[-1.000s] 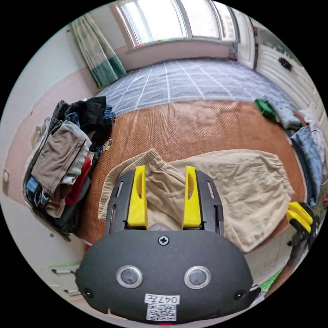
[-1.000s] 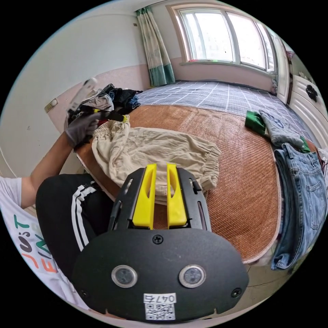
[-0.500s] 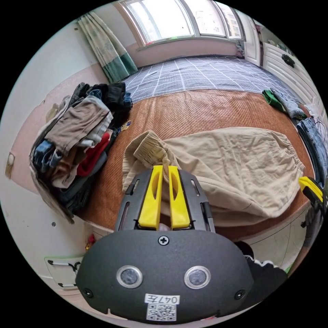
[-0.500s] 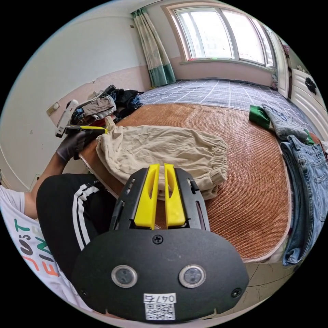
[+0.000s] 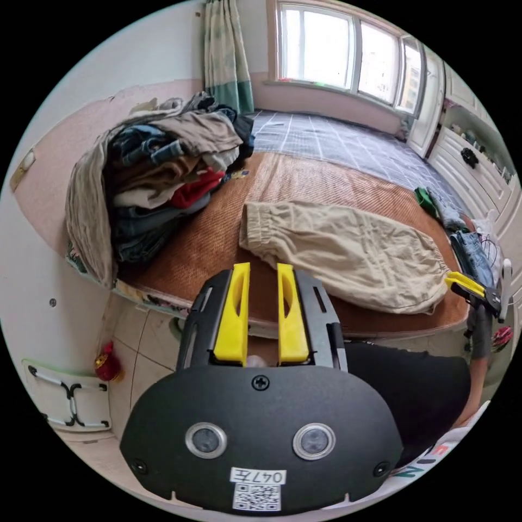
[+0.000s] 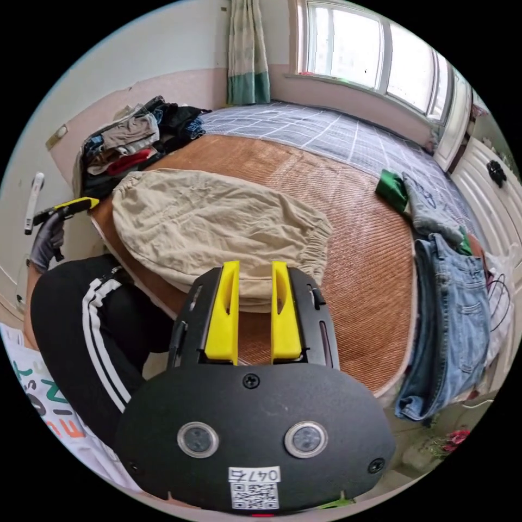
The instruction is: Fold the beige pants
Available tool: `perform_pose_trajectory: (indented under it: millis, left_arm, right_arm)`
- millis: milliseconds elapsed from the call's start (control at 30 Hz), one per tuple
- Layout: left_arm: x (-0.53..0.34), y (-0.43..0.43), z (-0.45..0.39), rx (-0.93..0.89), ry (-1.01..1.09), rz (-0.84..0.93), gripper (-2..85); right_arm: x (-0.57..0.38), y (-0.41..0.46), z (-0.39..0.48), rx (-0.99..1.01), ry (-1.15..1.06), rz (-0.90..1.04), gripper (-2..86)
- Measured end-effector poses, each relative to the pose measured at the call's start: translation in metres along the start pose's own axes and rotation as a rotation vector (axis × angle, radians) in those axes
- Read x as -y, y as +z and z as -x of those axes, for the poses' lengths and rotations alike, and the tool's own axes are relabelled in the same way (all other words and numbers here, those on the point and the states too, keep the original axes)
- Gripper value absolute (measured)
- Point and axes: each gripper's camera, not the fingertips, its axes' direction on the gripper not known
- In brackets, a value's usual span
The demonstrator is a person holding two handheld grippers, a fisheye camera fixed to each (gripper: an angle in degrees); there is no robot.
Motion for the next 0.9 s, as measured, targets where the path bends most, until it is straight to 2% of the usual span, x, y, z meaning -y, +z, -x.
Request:
perform_pose_trajectory:
  millis: [100,200,333,467,633,900]
  left_arm:
    - [0.017,0.034,-0.016,-0.044,0.013,0.057,14.3]
    - [0.018,0.079,-0.022,-0.045,-0.004,0.120,14.3]
    - [-0.010,0.083,-0.014,0.069,-0.011,0.083,5.8]
    - [-0.032,0.083,0.018,-0.036,-0.035,0.096,1.7]
    - [-0.048,0.081,0.016,-0.037,0.003,0.098,-0.3]
    - [-0.051,0.064,-0.049,0.156,0.136,0.093,-0.8]
  right_arm:
    - [0.020,0.012,0.008,-0.087,-0.026,0.077,7.1]
    - [0.032,0.038,0.021,-0.134,-0.075,0.180,6.9]
    - [0.039,0.042,0.038,-0.199,-0.111,0.158,6.3]
    - [0.050,0.045,0.043,-0.193,-0.104,0.159,5.9]
    - [0.060,0.045,0.043,-0.173,-0.114,0.157,5.8]
    - [0.077,0.047,0.041,-0.142,-0.146,0.175,5.7]
